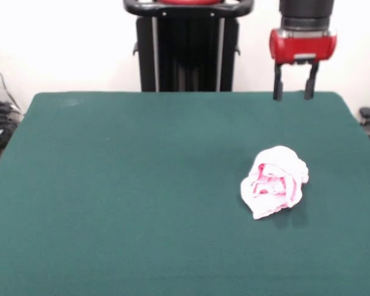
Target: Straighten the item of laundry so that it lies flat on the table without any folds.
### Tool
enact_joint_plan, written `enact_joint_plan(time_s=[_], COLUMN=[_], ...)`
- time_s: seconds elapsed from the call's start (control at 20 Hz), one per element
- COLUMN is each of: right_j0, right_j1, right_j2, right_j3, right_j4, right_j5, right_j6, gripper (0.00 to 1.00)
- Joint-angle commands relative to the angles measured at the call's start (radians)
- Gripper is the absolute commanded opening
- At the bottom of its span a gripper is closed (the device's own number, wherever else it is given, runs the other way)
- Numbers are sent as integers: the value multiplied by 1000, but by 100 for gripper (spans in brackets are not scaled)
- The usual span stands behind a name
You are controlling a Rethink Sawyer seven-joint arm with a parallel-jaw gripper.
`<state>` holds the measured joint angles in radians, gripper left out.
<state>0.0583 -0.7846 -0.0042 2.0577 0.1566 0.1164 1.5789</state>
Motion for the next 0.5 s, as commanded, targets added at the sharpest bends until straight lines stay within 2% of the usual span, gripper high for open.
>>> enact_joint_plan(time_s=[0.05,0.2,0.3,0.5], right_j0=[31,108,129,243], right_j1=[32,94,143,238], right_j2=[13,-60,-88,-272], right_j3=[-90,-207,-281,-428], right_j4=[87,107,121,158], right_j5=[52,119,130,140], right_j6=[245,235,228,258], gripper=[100,100,100,100])
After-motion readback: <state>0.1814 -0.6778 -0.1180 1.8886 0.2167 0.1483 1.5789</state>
